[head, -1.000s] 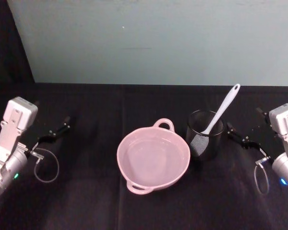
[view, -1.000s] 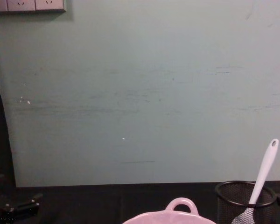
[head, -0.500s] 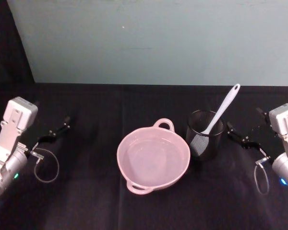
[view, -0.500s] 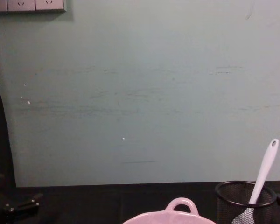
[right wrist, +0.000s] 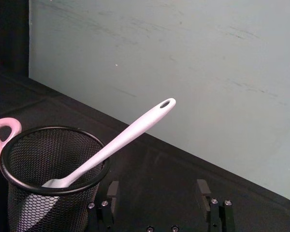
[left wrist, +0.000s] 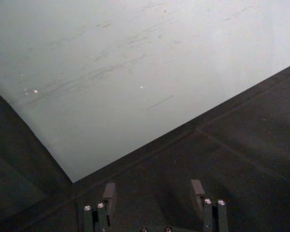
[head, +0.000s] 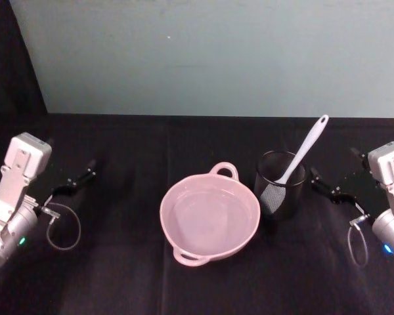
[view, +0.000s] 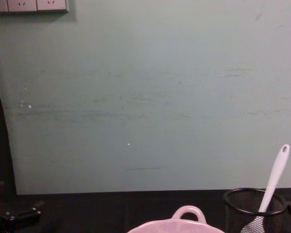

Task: Use the one hand to pick up the spoon and stir the clear water in the bowl.

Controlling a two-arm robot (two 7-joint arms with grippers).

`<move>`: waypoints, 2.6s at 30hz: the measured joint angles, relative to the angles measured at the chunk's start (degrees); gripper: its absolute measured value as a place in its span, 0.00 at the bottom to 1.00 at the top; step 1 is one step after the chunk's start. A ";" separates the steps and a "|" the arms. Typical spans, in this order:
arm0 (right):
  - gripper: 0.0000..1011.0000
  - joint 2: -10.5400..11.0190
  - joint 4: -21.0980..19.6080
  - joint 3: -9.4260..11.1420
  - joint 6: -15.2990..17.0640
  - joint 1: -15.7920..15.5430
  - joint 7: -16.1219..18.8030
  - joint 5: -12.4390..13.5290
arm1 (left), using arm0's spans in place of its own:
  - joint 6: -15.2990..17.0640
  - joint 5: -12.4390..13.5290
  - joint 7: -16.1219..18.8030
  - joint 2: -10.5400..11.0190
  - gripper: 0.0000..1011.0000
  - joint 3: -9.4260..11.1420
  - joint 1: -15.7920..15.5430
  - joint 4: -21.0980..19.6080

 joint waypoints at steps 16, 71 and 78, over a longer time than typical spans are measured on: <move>0.99 0.00 0.00 0.00 0.00 0.00 0.00 0.00 | 0.00 0.00 0.00 0.00 0.99 0.00 0.00 0.00; 0.90 -10.76 11.55 12.71 16.03 6.72 31.31 49.38 | 0.00 0.00 0.00 0.00 0.99 0.00 0.00 0.00; 0.70 -10.75 12.37 11.82 16.38 7.58 31.63 50.90 | 0.00 0.00 0.00 0.00 0.99 0.00 0.00 0.00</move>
